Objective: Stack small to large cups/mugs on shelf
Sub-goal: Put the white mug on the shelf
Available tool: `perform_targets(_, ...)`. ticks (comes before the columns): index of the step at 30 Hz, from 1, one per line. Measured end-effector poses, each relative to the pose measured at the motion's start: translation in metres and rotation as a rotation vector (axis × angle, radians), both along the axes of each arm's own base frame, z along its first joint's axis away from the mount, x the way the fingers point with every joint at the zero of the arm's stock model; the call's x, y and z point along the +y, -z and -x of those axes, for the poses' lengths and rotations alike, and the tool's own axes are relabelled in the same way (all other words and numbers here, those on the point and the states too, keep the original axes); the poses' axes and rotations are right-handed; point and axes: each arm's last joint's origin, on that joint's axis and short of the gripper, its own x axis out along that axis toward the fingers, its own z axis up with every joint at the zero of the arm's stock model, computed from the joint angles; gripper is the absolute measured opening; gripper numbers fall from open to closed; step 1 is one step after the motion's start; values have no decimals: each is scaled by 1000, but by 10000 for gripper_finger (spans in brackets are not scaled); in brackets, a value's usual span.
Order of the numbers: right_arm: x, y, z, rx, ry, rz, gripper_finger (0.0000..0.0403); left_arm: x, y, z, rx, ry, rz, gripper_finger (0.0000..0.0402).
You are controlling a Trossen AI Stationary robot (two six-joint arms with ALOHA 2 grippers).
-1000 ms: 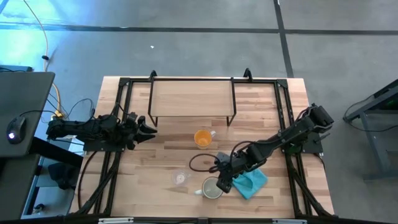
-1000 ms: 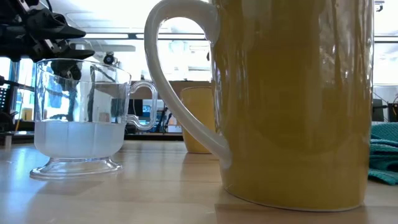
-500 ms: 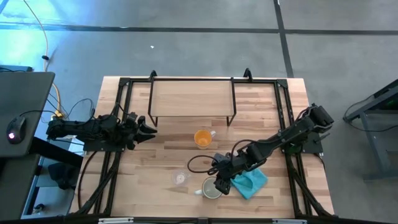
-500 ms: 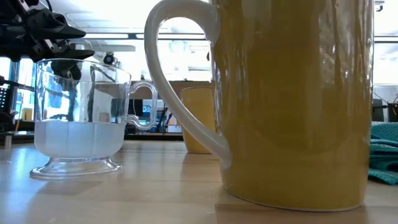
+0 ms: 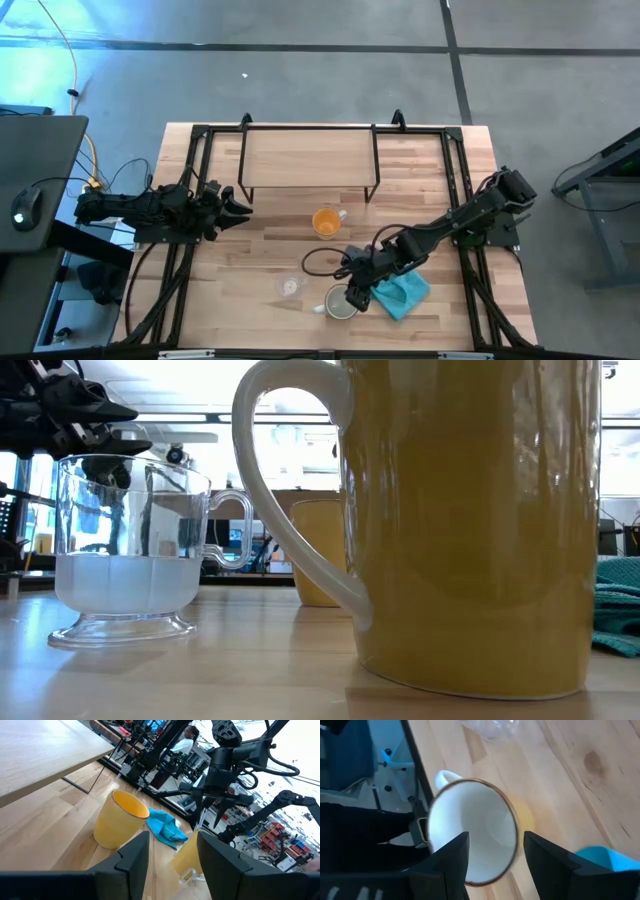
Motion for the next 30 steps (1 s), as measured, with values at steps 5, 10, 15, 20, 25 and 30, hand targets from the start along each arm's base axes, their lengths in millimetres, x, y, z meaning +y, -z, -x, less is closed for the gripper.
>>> perform_targets(5, -1, 2, 2, 31, 8, 11, 181, 0, 0, 0, 0, 0, -1, 154)
perform_targets(10, -1, 2, 2, 31, 6, 10, 181, 0, 0, 0, 0, 0, -2, 154)
perform_targets(15, -1, 2, 2, 32, 4, 8, 181, 0, 0, 0, 0, 0, -2, 154)
perform_targets(20, -1, 2, 2, 34, 1, 6, 181, 0, 0, 0, 0, 1, -2, 154)
perform_targets(25, -2, 3, 4, 52, 1, 15, 181, 0, 0, 0, 0, 0, -6, 154)
perform_targets(30, -3, 5, 6, 90, 26, 15, 181, 0, 0, 0, 1, -2, -21, 154)
